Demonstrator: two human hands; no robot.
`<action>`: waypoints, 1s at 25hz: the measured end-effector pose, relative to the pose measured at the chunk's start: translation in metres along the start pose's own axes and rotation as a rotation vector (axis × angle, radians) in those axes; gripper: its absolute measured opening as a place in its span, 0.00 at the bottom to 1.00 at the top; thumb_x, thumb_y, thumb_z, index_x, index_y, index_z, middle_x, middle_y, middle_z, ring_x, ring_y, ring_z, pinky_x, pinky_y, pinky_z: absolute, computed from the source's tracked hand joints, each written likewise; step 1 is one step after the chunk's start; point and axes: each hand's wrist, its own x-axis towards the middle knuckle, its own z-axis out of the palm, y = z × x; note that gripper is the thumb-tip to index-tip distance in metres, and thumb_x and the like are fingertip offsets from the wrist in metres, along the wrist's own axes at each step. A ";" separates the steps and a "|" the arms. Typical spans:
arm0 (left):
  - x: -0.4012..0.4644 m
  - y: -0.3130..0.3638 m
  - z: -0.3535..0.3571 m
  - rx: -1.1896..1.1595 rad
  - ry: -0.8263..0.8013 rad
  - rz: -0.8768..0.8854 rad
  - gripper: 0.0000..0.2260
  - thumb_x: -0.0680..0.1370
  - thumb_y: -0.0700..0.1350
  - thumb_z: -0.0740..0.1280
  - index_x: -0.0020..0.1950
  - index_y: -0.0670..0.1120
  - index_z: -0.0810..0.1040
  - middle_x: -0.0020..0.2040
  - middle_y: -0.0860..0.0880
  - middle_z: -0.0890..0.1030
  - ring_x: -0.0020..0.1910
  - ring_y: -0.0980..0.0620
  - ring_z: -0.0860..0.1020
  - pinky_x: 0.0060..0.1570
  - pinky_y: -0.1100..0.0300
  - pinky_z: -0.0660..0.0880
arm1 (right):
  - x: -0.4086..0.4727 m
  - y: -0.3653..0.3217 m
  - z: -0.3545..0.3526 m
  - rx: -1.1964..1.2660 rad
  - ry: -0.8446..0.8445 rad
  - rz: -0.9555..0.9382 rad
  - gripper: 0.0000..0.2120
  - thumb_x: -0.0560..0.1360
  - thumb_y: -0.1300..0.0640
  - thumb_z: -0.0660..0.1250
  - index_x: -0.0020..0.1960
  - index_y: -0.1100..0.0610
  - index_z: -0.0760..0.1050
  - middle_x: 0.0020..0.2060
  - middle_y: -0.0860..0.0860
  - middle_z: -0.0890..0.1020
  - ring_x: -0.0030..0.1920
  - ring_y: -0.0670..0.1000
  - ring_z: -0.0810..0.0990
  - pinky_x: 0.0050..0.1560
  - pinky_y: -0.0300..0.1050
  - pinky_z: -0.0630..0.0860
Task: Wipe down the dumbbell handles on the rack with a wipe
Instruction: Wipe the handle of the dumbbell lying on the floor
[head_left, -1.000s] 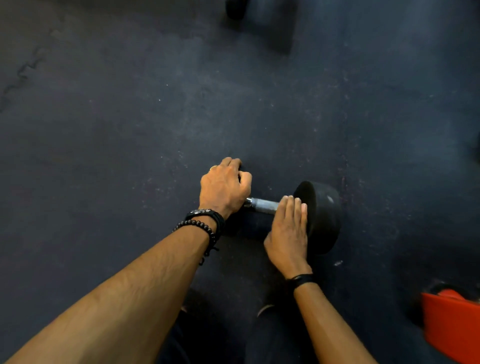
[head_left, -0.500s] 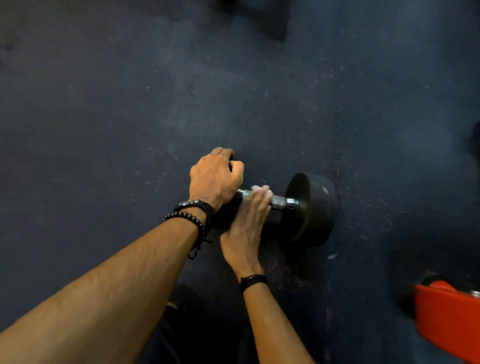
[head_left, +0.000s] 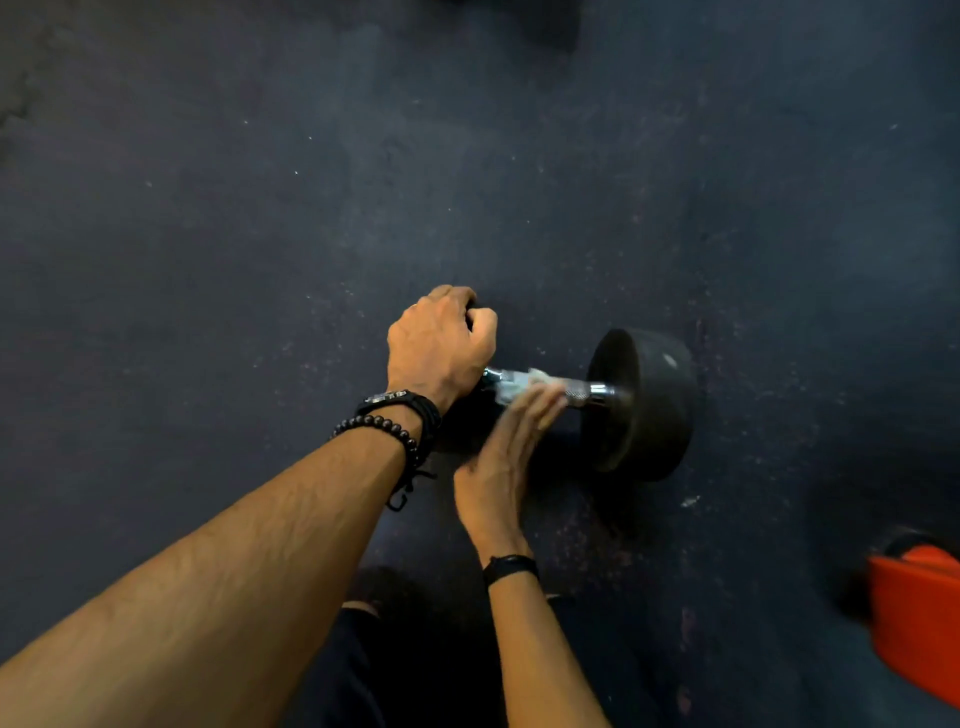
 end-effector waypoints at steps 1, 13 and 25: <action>0.000 0.001 0.001 0.002 -0.005 0.003 0.12 0.77 0.48 0.60 0.49 0.45 0.80 0.50 0.47 0.81 0.46 0.43 0.78 0.41 0.55 0.67 | 0.006 0.008 -0.002 0.002 0.099 0.093 0.47 0.67 0.76 0.58 0.77 0.65 0.34 0.76 0.59 0.31 0.76 0.57 0.30 0.77 0.53 0.36; -0.001 0.001 -0.001 0.034 -0.015 0.009 0.11 0.78 0.47 0.60 0.51 0.44 0.80 0.50 0.47 0.81 0.46 0.44 0.78 0.43 0.53 0.70 | 0.047 -0.003 -0.040 1.870 0.299 0.711 0.14 0.61 0.72 0.56 0.40 0.58 0.71 0.37 0.50 0.76 0.41 0.48 0.74 0.53 0.39 0.68; -0.012 -0.004 0.000 0.052 -0.009 0.062 0.17 0.74 0.49 0.55 0.55 0.45 0.78 0.51 0.48 0.79 0.44 0.46 0.77 0.39 0.56 0.62 | 0.062 0.006 -0.019 1.897 -0.018 0.600 0.15 0.58 0.67 0.71 0.45 0.59 0.81 0.43 0.53 0.82 0.47 0.53 0.81 0.62 0.46 0.73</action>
